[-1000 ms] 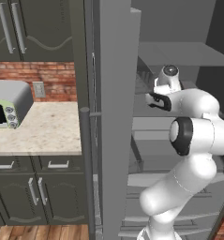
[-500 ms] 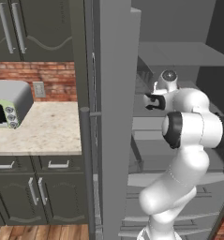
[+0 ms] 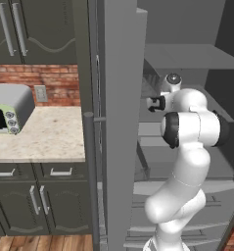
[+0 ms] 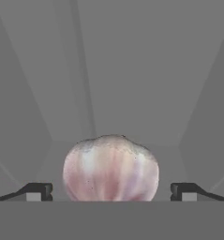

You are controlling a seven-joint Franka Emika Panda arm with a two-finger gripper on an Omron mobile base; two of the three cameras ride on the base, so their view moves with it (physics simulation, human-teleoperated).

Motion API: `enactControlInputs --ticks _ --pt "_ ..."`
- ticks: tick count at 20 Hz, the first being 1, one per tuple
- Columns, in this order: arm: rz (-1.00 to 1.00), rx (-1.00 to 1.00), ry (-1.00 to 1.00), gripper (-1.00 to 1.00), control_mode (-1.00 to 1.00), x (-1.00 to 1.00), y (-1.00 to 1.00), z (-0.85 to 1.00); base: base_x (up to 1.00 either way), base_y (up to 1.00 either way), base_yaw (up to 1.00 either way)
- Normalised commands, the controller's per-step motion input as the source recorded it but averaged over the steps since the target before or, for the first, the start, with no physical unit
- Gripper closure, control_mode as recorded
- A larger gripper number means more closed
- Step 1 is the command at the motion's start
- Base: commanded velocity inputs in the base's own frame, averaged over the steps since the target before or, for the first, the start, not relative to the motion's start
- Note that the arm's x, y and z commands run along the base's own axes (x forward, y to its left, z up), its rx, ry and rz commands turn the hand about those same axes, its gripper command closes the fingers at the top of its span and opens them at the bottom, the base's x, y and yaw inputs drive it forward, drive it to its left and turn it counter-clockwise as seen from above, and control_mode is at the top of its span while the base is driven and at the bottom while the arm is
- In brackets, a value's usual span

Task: Retrieve the bottle and the shaker from the cabinet and place them next to the mixing bowl on the counter. Then add garlic from the fridge to the mixing bowl.

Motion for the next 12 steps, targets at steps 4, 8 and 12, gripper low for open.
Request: enactControlInputs --ticks 4,8,12 --pt "0.0 0.0 0.04 -1.0 -1.0 0.01 0.0 -0.07 0.0 0.0 0.0" --pt "0.0 0.0 0.09 -1.0 -1.0 0.0 0.0 -0.15 0.0 0.0 0.0" --pt "0.0 0.0 0.06 1.0 -1.0 0.0 0.0 -0.12 0.0 0.0 0.0"
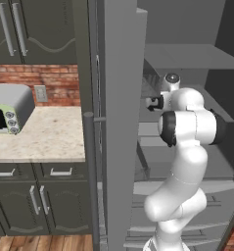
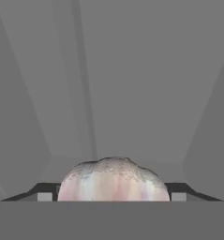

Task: Retrieve the bottle and the shaker from the cabinet and place them next to the mixing bowl on the counter. Then add garlic from the fridge to the mixing bowl.

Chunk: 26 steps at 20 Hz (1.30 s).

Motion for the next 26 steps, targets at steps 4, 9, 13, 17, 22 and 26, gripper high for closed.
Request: enactControlInputs --ticks 4,9,13,17,22,26 --pt "0.0 0.0 0.0 1.0 -1.0 0.0 0.0 -0.02 0.0 0.0 0.0" --pt "0.0 0.0 -0.1 1.0 -1.0 0.0 -0.02 -0.03 0.0 0.0 0.0" --pt "0.0 0.0 -0.41 1.0 -1.0 0.0 -0.07 -0.17 0.0 0.0 0.0" --pt "0.0 0.0 -0.29 1.0 -1.0 0.0 -0.01 -0.08 0.0 0.0 0.0" --pt "0.0 0.0 -0.07 1.0 -1.0 -0.15 0.0 0.01 0.0 0.0 0.0" --pt "0.0 0.0 -0.21 1.0 -1.0 -0.53 -0.03 0.13 0.0 0.0 0.0"
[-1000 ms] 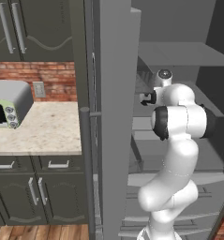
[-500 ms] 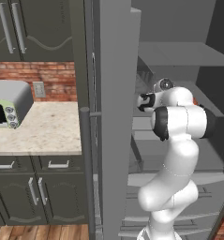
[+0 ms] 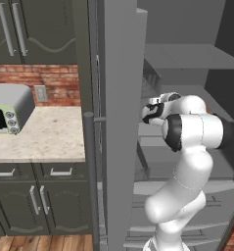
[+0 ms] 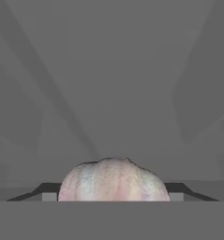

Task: Retrieve the bottle and the shaker from the cabinet and place them next to the mixing bowl on the counter. Then add garlic from the fridge to the mixing bowl.

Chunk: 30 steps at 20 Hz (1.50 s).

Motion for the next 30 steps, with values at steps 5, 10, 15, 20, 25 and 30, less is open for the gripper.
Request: enactControlInputs --ticks 5,10,15,20,25,30 --pt "0.0 0.03 -0.05 1.0 -1.0 -0.47 -0.13 0.26 0.0 0.0 0.0" --pt "0.0 0.12 0.04 1.0 -1.0 -0.39 -0.23 0.59 0.0 0.0 0.0" --pt "0.0 0.03 0.0 1.0 -1.0 -0.65 0.0 0.27 0.0 0.0 0.0" --pt "0.0 0.0 0.03 1.0 -1.0 -0.68 0.0 0.21 0.0 0.0 0.0" --pt "-0.07 0.0 0.23 1.0 -1.0 -0.37 0.0 0.19 0.0 0.0 0.0" --pt "-0.13 0.0 0.3 1.0 -1.0 -0.29 0.0 0.07 0.0 0.0 0.0"
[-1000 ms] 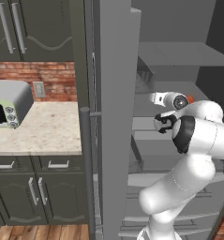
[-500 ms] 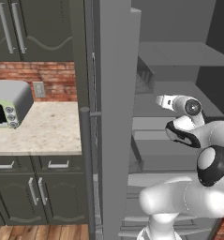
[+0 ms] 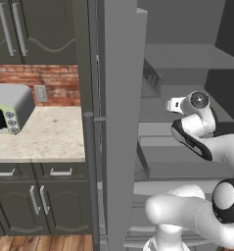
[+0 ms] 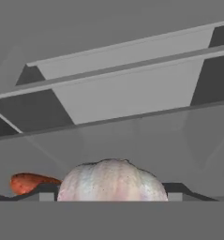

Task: Retrieve the bottle and the shaker from the cabinet and place them next to the mixing bowl on the counter. Then add garlic from the fridge to the mixing bowl.

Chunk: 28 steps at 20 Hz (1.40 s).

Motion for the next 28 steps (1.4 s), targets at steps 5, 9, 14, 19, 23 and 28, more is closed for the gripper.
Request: enactControlInputs --ticks 5,9,14,19,23,28 --pt "-0.02 0.0 0.0 1.0 -1.0 -0.51 -0.05 -0.04 0.0 0.0 0.0" --pt "0.0 0.0 0.01 1.0 -1.0 -0.66 0.0 0.09 0.0 0.0 0.0" --pt "0.0 0.0 0.05 1.0 -1.0 -0.83 0.04 0.25 0.0 0.0 0.0" --pt "0.0 0.05 0.07 1.0 -1.0 -1.0 0.19 0.06 0.0 0.0 0.0" --pt "0.0 0.0 0.01 1.0 -1.0 -1.0 0.32 0.2 0.0 0.0 0.0" --pt "0.0 0.02 0.03 1.0 -1.0 -0.98 0.35 0.2 0.0 0.0 0.0"
